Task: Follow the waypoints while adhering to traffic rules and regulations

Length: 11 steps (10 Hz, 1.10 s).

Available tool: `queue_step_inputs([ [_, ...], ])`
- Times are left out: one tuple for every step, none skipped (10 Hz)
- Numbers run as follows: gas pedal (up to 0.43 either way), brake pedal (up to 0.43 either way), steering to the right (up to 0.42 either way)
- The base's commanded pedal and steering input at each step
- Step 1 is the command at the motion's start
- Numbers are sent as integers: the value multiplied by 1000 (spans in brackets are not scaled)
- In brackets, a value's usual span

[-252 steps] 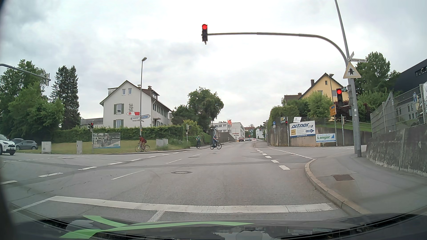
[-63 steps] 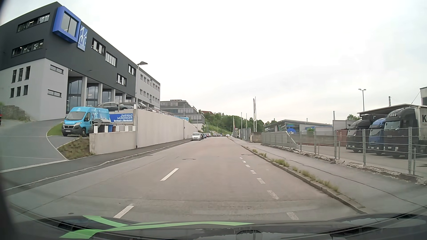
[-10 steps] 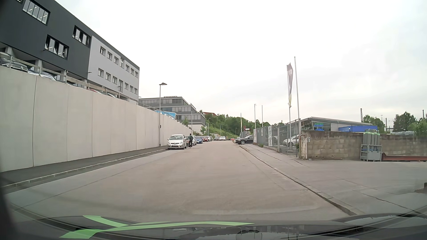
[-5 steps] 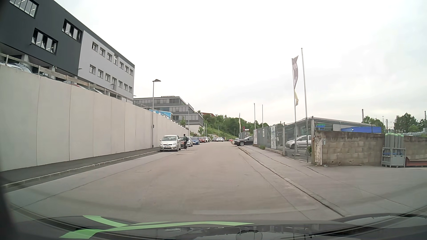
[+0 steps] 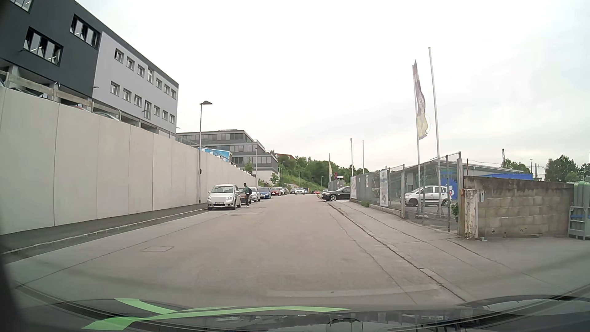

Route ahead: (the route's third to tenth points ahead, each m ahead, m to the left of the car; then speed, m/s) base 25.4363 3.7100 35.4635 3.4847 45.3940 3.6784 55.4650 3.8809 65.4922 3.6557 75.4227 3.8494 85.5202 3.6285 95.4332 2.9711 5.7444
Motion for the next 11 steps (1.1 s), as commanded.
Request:
queue_step_inputs([
  [130, 0, 8],
  [130, 0, 7],
  [118, 0, 4],
  [59, 0, 1],
  [0, 0, -1],
  [0, 0, 0],
  [0, 0, -1],
  [0, 0, -5],
  [0, 0, -10],
  [0, 0, -10],
  [0, 0, -10],
])
